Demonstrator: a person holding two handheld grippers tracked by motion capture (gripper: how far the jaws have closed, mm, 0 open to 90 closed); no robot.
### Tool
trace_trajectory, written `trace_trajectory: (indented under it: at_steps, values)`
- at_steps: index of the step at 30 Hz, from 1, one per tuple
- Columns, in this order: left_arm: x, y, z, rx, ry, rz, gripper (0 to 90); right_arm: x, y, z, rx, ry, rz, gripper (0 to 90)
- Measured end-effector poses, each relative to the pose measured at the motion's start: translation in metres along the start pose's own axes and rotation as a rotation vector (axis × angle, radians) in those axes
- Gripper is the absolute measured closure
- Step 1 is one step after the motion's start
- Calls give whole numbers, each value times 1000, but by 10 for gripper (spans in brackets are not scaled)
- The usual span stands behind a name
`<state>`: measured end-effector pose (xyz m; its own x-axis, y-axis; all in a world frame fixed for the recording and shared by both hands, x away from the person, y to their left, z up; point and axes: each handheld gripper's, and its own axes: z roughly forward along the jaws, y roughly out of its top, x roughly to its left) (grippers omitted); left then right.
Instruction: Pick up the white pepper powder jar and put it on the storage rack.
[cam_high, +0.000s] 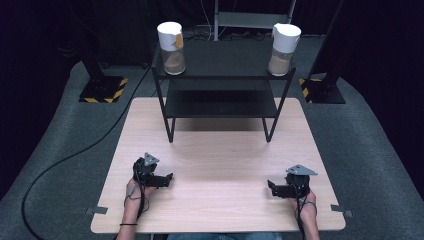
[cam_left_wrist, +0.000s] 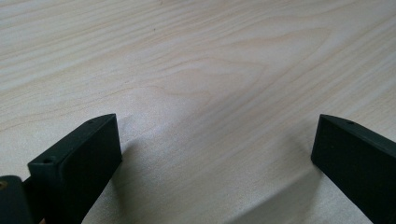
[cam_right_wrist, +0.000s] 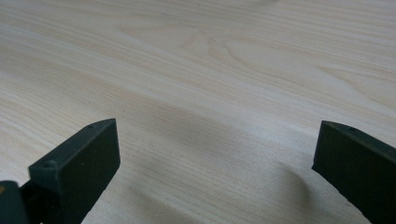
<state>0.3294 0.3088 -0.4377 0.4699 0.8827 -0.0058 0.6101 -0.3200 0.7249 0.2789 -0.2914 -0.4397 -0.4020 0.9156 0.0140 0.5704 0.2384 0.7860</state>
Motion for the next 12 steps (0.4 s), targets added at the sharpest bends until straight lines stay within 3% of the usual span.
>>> trace_trajectory:
  at_steps: [12]
  values:
    - [0,0,0,1,0,0,13,-6,-2,-1,-12,22,16,0]
